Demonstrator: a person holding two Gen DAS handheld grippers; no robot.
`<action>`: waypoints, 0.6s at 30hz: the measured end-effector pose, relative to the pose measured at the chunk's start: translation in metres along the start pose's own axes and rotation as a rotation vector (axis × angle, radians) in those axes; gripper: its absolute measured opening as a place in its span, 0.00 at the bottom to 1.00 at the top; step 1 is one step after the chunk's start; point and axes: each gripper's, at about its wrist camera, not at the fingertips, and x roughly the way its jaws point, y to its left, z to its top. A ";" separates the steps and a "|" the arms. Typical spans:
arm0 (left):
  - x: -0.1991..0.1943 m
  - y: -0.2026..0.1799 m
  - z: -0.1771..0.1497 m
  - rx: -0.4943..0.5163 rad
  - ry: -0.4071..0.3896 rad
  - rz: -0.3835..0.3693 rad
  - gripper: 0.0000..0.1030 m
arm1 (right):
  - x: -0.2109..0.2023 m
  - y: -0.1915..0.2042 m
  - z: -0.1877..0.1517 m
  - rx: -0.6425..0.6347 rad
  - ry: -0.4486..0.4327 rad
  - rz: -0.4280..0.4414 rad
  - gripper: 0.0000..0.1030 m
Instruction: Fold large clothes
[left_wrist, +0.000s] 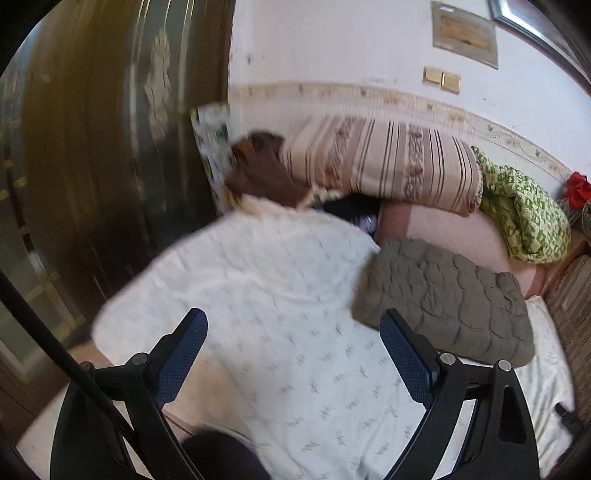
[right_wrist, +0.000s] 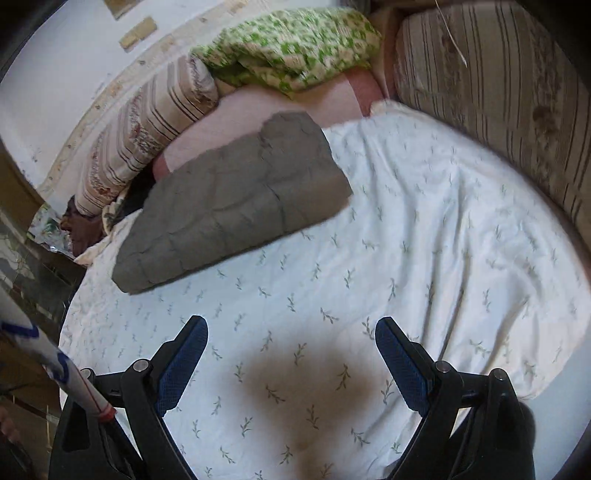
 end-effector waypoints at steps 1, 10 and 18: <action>-0.003 -0.003 0.000 0.030 -0.014 0.019 0.91 | -0.005 0.002 0.001 -0.008 -0.014 0.000 0.92; 0.051 -0.041 -0.033 0.125 0.147 -0.004 0.91 | -0.007 0.009 0.002 -0.009 -0.024 -0.007 0.92; 0.106 -0.084 -0.050 0.179 0.264 -0.054 0.91 | 0.024 0.004 0.009 0.005 0.022 -0.039 0.92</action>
